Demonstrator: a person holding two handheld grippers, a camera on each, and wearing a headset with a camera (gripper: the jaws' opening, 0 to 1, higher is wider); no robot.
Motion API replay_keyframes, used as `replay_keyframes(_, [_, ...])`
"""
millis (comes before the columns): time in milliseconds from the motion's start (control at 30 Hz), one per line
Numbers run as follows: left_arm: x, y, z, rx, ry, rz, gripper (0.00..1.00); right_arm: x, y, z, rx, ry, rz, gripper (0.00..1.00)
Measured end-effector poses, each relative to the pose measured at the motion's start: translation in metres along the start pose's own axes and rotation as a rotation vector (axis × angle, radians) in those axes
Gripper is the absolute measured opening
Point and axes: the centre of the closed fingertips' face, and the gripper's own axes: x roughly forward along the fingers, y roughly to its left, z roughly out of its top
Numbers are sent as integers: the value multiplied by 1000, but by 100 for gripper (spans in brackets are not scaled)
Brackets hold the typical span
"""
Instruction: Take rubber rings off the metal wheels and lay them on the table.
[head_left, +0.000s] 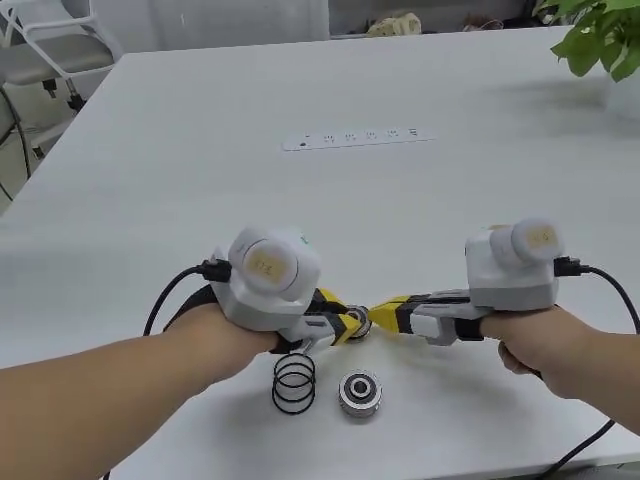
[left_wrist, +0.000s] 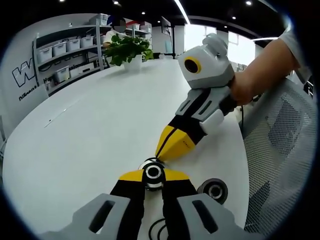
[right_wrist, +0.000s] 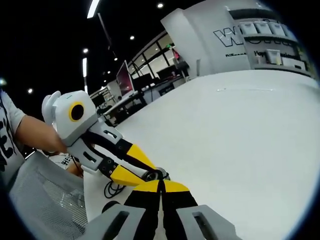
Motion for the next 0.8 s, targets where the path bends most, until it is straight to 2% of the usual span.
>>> replay_keyframes(400, [0,-1,0,8,0,-3,7,3,4,0,-23,7,24,0])
replay_keyframes(500, [-1,-1,0,11,-1,-5,7,3,5,0,-54,14,24,0])
replay_keyframes(567, [0,-1,0,16,0,-7,7,4,10,0,-48,12,52,0])
replay_keyframes(600, [-1,-2,-1,19,1,-6,7,5,14,9,-72,-30,68,0])
replay_keyframes(633, [-1,-2,-1,17,0,-6,7,3,14,5,-75,3,56,0])
replay_keyframes(667, [-1,-1,-1,16,-1,-5,7,3,14,4,-101,10,53,0])
replay_keyframes(800, [-1,-2,-1,15,2,-5,7,4,9,2,-89,8,45,0])
